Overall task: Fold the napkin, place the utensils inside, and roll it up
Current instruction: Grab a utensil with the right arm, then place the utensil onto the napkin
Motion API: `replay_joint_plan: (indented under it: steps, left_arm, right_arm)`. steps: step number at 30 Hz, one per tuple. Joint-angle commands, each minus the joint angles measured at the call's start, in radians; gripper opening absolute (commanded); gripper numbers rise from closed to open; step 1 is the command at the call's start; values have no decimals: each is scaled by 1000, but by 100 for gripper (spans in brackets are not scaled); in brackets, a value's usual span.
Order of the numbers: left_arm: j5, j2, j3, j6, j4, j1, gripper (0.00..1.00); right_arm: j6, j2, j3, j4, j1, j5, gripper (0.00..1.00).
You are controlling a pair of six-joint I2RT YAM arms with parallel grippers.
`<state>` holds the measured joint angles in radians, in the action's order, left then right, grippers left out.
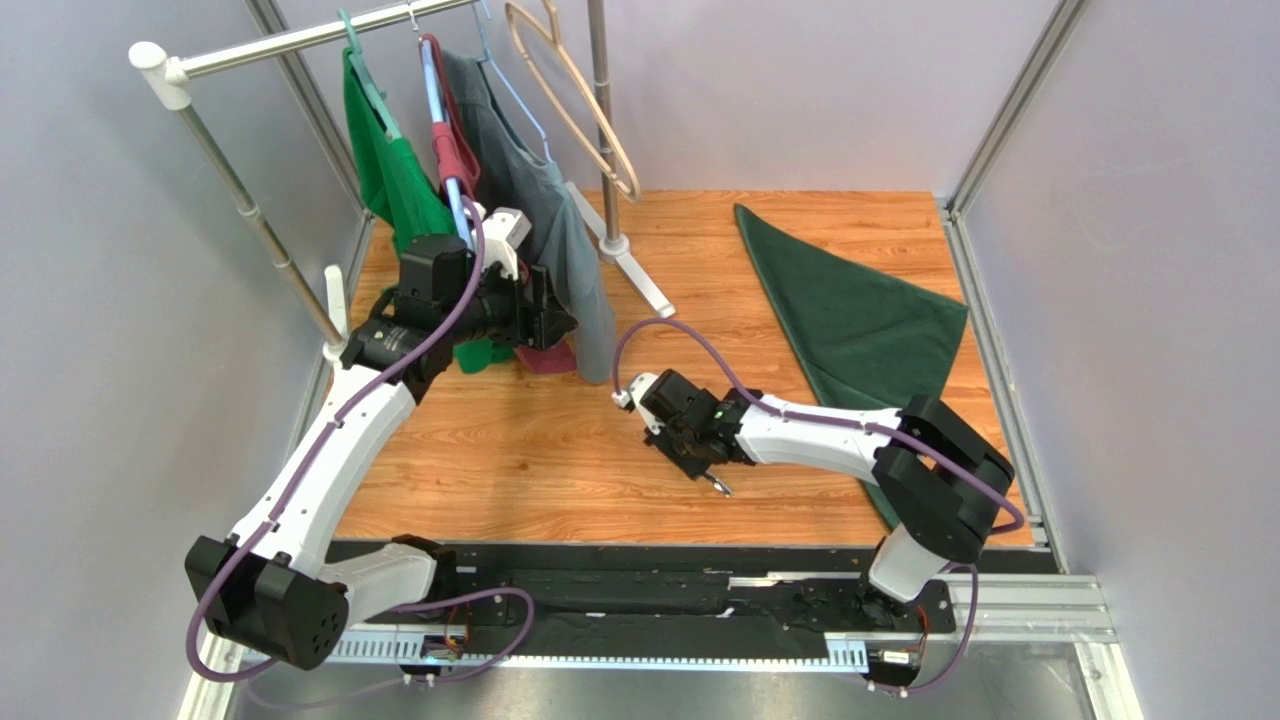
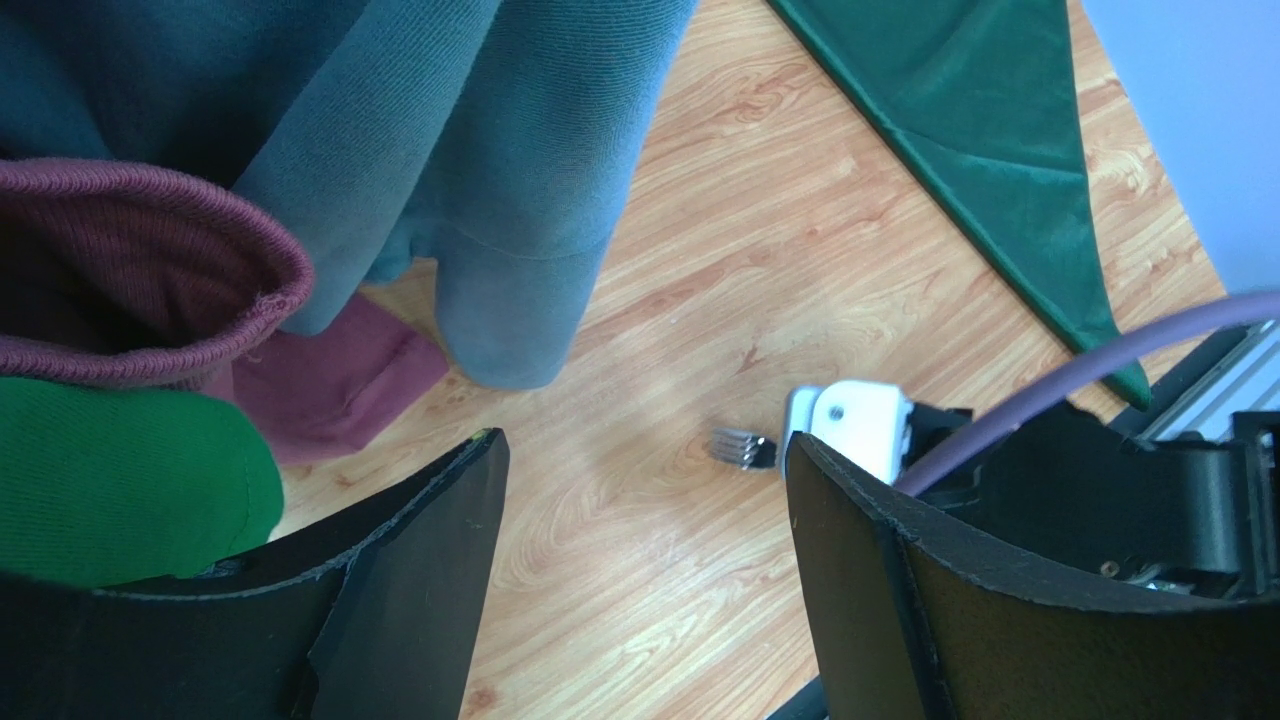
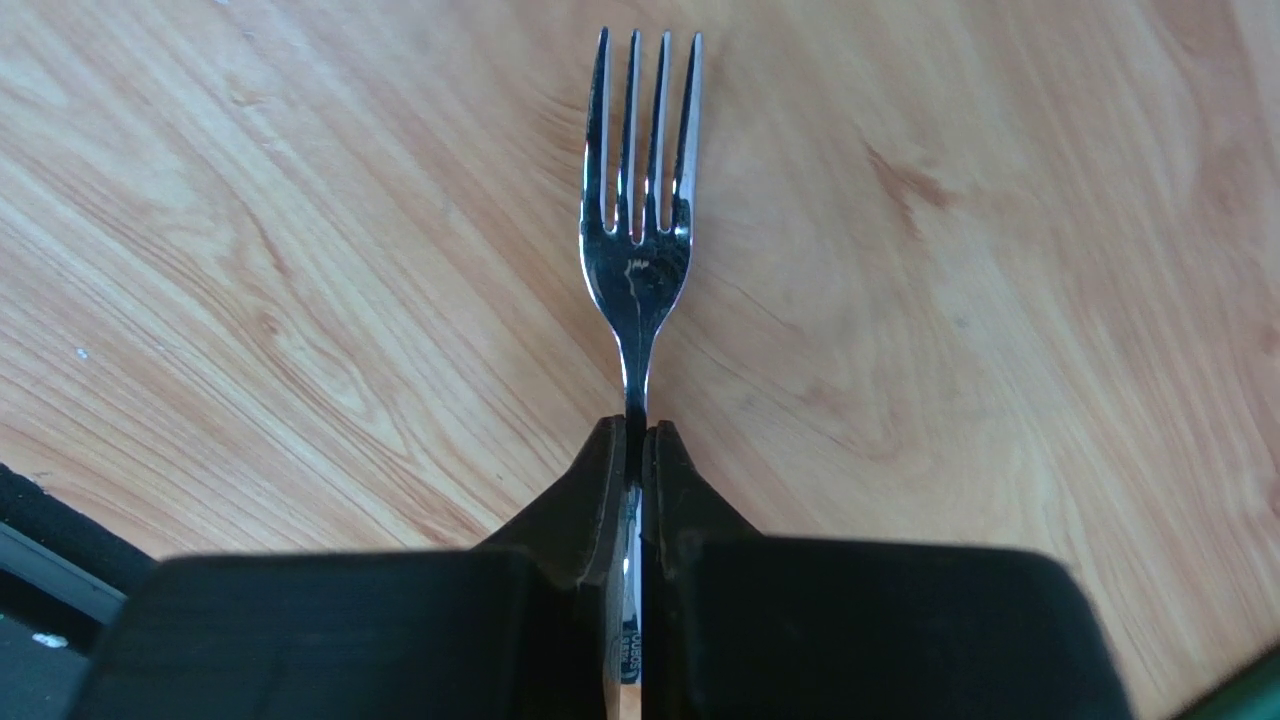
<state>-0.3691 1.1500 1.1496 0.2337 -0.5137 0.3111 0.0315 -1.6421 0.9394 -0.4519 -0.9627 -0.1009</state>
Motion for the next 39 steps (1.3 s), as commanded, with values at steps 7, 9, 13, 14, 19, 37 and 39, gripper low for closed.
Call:
replay_joint_plan:
  steps: [7,9,13,14,19,37,39]
  left_arm:
    - [-8,-18,-2,1,27,-10,77]
    - [-8,-12,-4,1,29,-10,77]
    - [-5,-4,-4,-2,26,-10,77]
    - [-5,-4,-4,-2,26,-10,77]
    - [5,7,-4,-8,24,-10,77]
    - [10,51,1,-14,15,-14,77]
    - [9,51,-1,-14,15,-15,77]
  right_arm:
    - [-131,114,185,-194,230,-203,0]
    - [-131,91,211,-205,292,-250,0]
    - [-107,18,277,-183,473,-292,0]
    - [-102,-5,312,-179,495,-296,0]
    - [-36,-137,410,-140,605,-312,0]
    - [166,-216,401,-21,762,-49,0]
    - [173,-226,395,-18,765,-34,0]
